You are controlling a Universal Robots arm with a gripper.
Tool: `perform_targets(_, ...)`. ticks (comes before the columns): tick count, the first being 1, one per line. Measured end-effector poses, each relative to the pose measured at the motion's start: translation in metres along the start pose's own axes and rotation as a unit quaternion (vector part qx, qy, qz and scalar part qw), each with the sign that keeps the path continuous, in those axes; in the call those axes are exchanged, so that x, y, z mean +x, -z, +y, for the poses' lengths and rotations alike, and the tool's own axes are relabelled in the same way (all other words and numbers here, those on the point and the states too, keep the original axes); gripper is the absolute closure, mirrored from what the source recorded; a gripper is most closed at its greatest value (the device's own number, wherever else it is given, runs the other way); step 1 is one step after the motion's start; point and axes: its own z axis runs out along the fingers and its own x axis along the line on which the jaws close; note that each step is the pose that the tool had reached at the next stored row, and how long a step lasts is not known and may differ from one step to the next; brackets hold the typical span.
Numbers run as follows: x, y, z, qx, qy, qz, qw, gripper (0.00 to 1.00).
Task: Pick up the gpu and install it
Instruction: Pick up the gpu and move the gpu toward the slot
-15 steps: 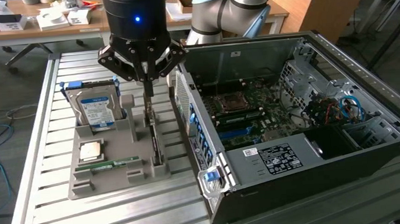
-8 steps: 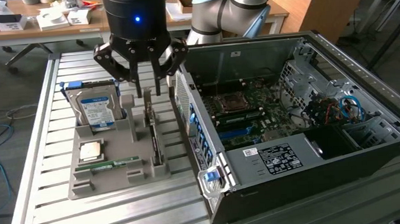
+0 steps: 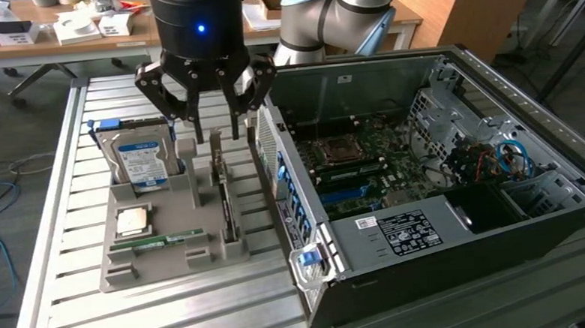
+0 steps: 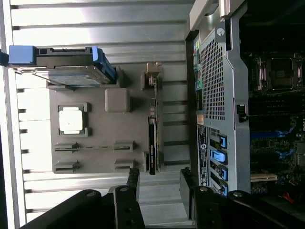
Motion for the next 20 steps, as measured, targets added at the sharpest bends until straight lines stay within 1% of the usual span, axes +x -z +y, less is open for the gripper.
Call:
perform_targets(7,0.000,-0.0084,-0.0004,0.0000,0.000,0.0000,1.0000,0.53)
perform_targets(20,0.001,-0.0269,-0.0012,0.0000,0.000,0.0000,1.0000,0.53)
